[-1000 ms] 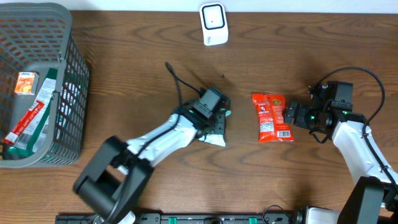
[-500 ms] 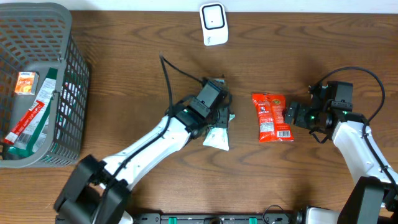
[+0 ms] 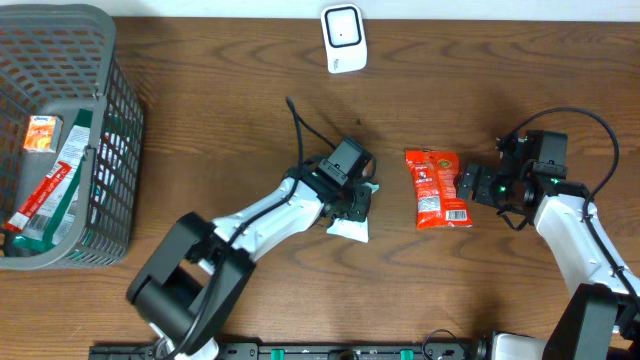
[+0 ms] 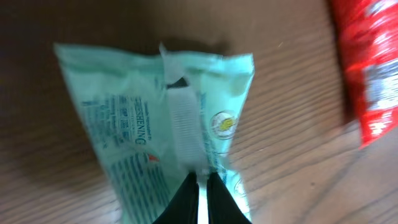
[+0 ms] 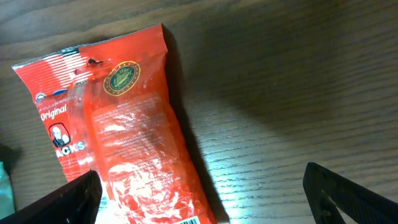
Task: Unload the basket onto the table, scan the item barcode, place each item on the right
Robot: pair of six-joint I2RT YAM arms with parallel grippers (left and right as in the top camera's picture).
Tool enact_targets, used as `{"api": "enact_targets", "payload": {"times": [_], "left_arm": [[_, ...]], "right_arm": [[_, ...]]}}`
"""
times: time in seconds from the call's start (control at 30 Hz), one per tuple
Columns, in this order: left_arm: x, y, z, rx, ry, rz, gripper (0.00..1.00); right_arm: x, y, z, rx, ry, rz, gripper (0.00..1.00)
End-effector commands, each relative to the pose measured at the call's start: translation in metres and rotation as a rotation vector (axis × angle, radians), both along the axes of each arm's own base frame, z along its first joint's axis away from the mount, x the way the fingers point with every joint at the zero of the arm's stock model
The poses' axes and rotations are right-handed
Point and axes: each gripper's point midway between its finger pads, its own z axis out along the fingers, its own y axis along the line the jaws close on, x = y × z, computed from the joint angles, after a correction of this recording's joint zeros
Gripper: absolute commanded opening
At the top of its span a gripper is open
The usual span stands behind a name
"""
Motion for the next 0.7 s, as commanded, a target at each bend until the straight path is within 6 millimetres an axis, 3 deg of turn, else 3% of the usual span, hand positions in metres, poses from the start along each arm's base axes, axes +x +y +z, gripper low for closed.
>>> {"api": "enact_targets", "payload": {"times": [0.0,0.07,0.13,0.33,0.4,0.5,0.67], "left_arm": [[-0.008,0.000,-0.025,0.019,0.061,-0.033,0.09],[-0.009,0.002,-0.032,0.033,0.071,-0.045,0.09],[-0.006,-0.001,-0.026,0.021,0.051,-0.052,0.10],[0.017,-0.008,0.044,-0.090,-0.117,-0.059,0.15],[0.019,-0.002,0.055,-0.098,-0.128,-0.045,0.16],[0.016,0.009,0.047,-0.065,-0.087,-0.028,0.16],[0.002,0.027,0.012,0.012,0.027,-0.013,0.16]], "right_arm": [[0.005,0.001,0.006,-0.009,-0.020,0.008,0.99],[0.005,0.001,0.006,-0.009,-0.020,0.008,0.99],[0.005,0.001,0.006,-0.009,-0.020,0.008,0.99],[0.005,0.001,0.006,-0.009,-0.020,0.008,0.99],[0.005,0.001,0.006,-0.010,-0.020,0.008,0.99],[0.005,0.001,0.006,-0.009,-0.020,0.008,0.99],[0.005,0.001,0.006,-0.009,-0.020,0.008,0.99]]}}
